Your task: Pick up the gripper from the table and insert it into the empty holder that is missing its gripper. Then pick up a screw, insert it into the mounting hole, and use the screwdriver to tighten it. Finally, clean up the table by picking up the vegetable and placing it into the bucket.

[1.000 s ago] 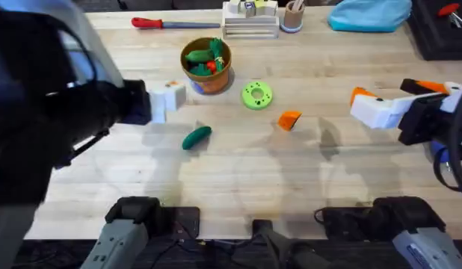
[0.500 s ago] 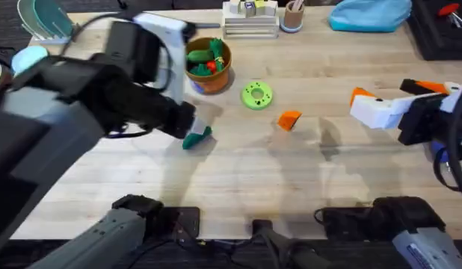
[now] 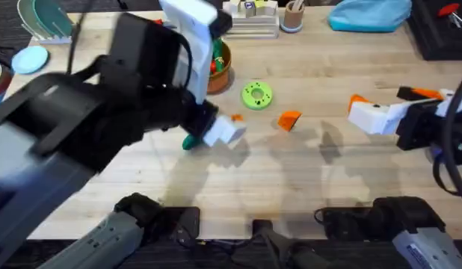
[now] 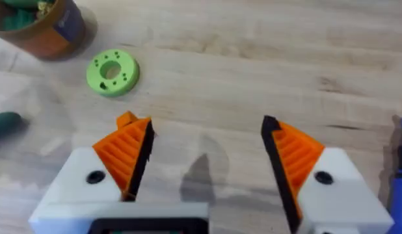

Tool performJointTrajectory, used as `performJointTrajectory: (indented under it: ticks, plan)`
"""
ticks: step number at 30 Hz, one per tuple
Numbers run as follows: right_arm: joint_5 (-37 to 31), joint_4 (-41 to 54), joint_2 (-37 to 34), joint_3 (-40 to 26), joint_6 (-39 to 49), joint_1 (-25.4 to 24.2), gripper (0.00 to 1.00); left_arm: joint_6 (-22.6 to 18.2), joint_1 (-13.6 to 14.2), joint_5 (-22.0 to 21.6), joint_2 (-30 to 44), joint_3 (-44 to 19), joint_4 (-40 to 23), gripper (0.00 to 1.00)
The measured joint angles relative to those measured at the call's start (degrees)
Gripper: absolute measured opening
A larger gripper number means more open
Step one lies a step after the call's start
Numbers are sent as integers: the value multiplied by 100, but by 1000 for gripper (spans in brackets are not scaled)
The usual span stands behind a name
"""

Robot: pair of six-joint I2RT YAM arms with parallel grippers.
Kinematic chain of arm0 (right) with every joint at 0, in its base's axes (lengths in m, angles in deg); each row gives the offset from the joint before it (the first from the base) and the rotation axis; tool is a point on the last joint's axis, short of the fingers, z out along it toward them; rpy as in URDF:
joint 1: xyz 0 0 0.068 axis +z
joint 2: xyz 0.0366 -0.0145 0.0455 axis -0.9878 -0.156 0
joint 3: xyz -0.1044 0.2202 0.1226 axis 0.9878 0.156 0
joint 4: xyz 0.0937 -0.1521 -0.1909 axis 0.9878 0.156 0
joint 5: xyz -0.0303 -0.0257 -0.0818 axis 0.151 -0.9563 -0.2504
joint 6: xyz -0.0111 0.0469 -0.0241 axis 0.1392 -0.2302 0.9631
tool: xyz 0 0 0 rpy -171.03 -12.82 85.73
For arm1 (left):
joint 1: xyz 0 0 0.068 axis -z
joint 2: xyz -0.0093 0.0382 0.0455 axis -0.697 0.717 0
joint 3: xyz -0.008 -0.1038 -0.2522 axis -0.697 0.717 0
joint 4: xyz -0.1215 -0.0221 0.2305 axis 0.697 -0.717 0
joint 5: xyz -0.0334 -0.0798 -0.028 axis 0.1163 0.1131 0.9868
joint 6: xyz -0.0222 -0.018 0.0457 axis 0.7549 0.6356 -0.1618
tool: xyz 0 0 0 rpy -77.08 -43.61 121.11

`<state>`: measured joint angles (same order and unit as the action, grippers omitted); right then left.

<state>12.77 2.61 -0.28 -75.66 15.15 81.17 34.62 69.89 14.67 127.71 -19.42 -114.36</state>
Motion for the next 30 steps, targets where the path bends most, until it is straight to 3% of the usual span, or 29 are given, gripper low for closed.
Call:
performJointTrajectory:
  ticks: [5, 9, 15, 25, 30]
  plan:
    - [0, 517, 0, 0, 0, 0, 991, -14, 244, 9, -610, -2, 1447, 994]
    - [0, 1135, 0, 0, 1, 0, 991, -14, 266, 61, -818, -2, 1987, 994]
    - [-1, 2061, 0, 0, 0, 0, 991, -15, 266, 495, -821, -2, 2039, 993]
    - [0, 2056, 0, 0, 0, 0, 989, -78, 266, 780, -820, 0, 2018, 993]
    - [0, 2056, 0, 0, 2, 0, 993, -180, 266, 763, -942, 292, 2698, 993]
